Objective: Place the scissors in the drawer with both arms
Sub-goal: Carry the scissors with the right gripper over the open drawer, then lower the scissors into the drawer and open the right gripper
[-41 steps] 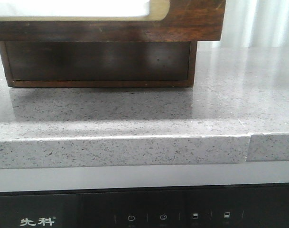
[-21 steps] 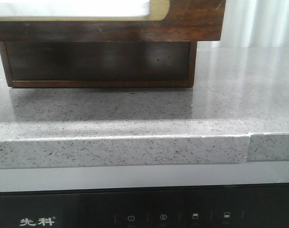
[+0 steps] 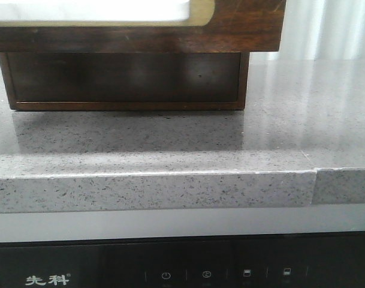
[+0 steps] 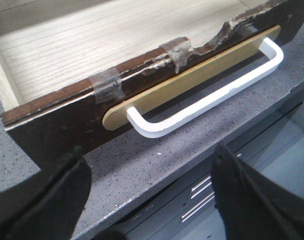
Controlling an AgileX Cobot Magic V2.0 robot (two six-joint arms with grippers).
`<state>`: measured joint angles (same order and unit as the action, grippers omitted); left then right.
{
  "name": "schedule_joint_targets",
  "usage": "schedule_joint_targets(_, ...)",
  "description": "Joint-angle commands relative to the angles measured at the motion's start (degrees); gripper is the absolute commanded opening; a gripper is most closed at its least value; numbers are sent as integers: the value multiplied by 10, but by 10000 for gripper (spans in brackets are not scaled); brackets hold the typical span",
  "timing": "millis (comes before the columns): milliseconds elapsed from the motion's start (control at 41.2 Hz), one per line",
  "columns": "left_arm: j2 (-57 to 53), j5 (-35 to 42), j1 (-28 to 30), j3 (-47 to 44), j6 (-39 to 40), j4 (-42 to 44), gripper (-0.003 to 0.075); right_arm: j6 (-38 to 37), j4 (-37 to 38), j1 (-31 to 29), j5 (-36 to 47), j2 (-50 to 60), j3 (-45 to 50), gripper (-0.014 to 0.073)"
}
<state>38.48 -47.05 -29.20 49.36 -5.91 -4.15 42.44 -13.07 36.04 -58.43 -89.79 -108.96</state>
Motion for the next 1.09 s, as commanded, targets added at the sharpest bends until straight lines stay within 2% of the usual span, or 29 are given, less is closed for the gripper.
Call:
schedule_joint_targets(0,-1,42,-4,20,6,-4,491,30,-8,3,27,-1,-19,69)
schedule_joint_targets(486,-1,42,-4,20,6,-4,491,36,5,5,-17,-94,-19,69)
schedule_joint_targets(801,-1,42,-4,20,6,-4,491,35,63,5,-34,-110,-19,80)
schedule_joint_targets(923,-1,42,-4,20,6,-4,491,33,65,5,-36,-110,-19,145)
schedule_joint_targets(1069,-1,42,-4,20,6,-4,491,33,65,5,-34,-110,-19,290)
